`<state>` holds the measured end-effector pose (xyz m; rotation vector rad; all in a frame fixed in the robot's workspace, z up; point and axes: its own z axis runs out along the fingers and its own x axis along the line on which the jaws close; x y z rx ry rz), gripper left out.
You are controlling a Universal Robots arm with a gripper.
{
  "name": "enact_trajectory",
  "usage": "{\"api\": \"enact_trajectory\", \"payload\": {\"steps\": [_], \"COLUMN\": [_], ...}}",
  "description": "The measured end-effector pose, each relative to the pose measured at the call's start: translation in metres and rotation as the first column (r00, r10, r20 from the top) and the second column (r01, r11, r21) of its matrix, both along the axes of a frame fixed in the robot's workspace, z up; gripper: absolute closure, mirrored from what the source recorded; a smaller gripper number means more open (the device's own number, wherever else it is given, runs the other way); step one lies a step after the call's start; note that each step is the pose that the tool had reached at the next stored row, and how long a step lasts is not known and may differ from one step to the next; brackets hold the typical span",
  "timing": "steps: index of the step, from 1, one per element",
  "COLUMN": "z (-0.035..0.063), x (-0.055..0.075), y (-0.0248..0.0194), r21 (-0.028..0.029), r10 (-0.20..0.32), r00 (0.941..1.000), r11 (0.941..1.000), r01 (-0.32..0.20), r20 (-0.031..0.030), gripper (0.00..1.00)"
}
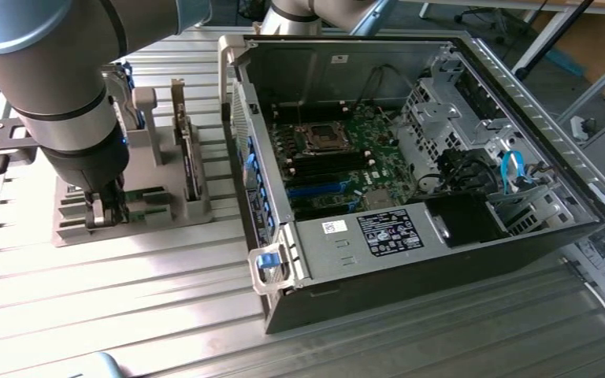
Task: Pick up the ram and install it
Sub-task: 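Pick up the ram and move it above insertion slot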
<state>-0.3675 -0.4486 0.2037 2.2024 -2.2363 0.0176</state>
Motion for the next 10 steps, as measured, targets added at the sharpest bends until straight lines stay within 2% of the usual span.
{"api": "enact_trajectory", "payload": {"steps": [10], "z": [0.0003], "x": [0.0001], "y": [0.0000], "r21": [-0.0008], "r10": [0.000], "r00": [1.0000], "r11": [1.0000], "r01": [0.000], "r20": [0.0002], "gripper": [0.87]}}
